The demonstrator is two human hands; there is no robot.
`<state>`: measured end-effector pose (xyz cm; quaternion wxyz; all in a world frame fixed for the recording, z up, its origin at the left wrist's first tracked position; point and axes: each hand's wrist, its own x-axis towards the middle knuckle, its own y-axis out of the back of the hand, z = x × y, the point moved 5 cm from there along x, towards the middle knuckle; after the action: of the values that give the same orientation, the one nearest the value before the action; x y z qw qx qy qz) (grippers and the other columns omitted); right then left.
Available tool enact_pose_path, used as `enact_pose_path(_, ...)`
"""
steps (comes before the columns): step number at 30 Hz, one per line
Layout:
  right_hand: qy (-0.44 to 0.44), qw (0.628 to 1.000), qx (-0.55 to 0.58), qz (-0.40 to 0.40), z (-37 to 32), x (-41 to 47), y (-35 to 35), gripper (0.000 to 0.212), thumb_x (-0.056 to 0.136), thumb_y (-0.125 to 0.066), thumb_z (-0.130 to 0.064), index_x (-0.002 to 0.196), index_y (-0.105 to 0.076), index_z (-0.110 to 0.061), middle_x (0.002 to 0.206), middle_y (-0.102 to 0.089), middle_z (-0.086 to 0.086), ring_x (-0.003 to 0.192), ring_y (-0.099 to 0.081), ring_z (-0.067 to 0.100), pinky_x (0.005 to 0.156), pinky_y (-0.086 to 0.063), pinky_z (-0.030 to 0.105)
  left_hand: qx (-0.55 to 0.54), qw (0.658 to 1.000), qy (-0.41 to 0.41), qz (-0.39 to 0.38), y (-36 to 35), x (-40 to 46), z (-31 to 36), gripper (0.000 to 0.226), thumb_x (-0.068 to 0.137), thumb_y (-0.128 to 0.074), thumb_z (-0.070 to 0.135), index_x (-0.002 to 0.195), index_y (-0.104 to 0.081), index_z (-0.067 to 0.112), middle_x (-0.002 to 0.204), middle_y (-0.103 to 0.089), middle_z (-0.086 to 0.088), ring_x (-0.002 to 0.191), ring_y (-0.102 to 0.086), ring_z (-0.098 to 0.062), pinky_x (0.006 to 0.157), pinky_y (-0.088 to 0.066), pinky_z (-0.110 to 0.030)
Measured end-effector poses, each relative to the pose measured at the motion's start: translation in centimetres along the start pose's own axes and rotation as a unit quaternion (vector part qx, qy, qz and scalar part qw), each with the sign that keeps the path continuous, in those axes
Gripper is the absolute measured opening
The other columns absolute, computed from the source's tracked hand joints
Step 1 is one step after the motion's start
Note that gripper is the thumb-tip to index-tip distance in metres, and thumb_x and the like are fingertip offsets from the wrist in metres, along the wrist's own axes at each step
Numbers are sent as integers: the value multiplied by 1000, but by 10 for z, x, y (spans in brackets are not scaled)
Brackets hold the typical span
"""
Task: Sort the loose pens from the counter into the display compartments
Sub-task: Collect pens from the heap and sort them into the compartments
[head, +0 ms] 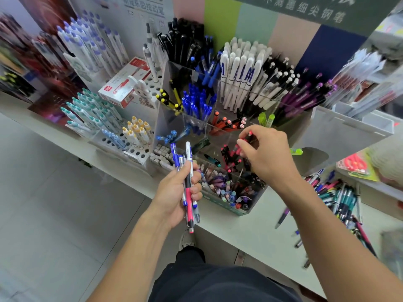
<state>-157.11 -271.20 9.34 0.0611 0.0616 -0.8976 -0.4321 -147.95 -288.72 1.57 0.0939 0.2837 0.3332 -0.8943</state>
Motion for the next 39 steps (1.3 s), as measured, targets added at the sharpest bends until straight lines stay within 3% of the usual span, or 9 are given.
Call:
enact_pose_path(7,-20,993,-81,-86,16,-15,-23,39,90,-76,-26,126,-66,-14,115,-72,6,104,-66,24,92,-54,40,-3,1000,-5,21,-1,4,0,22,101,-55,32,106,-48,12,67,-47,0,49,-41,-9,44,-41,-18)
enact_pose_path(10,17,1000,0,-10,1,-25,-2,21,88,-77,-27,105,-73,-16,91,-74,-4,83,-67,11,79,-58,34,-7,1000,-1,23,-6,8,-1,25,104,-48,38,105,-43,14,68,-45,-1,50,-39,-9,44,-40,-19)
enact_pose_path(13,12,991,50,-122,-18,-45,-3,26,75,-87,-41,80,-71,-20,69,-70,-8,64,-66,5,65,-58,32,-47,998,-17,36,-12,16,-3,23,107,-40,39,100,-38,17,67,-44,-1,53,-41,-12,48,-42,-22)
enact_pose_path(16,-20,978,71,-195,-15,-67,-17,33,68,-90,-46,79,-71,-22,67,-69,-8,61,-64,4,63,-57,31,-94,995,-19,36,-17,25,-2,24,108,-38,40,104,-37,17,70,-45,0,56,-44,-12,54,-47,-24)
enact_pose_path(20,-43,976,136,-163,-4,-72,-19,11,81,-85,-28,82,-77,-21,67,-71,-8,60,-64,4,62,-57,25,-104,992,-42,50,-21,31,3,31,107,-41,41,117,-31,14,73,-48,1,61,-47,-11,61,-50,-24)
enact_pose_path(24,-63,971,182,-138,-2,-73,-17,8,86,-79,-15,81,-76,-21,68,-70,-6,61,-63,8,63,-58,33,-126,986,-74,75,-28,26,4,34,108,-36,43,99,-45,12,69,-50,1,57,-47,-11,62,-48,-24)
enact_pose_path(29,-50,976,210,9,-8,-79,31,14,86,-74,-6,84,-78,-19,68,-71,-9,57,-62,4,55,-47,15,-105,988,-75,88,-16,27,10,29,108,-39,39,99,-47,13,72,-50,0,56,-48,-11,62,-47,-27)
enact_pose_path(33,3,992,72,108,-17,-67,90,8,83,-73,-11,82,-76,-19,62,-66,-9,62,-62,10,55,-42,9,-31,996,-58,58,-4,26,9,13,108,-45,26,100,-43,15,72,-46,1,57,-43,-10,53,-42,-22)
enact_pose_path(39,14,976,-208,-57,-10,-20,31,16,92,-61,-16,84,-71,-8,81,-65,7,79,-59,27,74,-53,39,-20,998,-52,4,-16,13,10,6,106,-48,19,107,-50,14,71,-52,1,59,-47,-11,54,-46,-22)
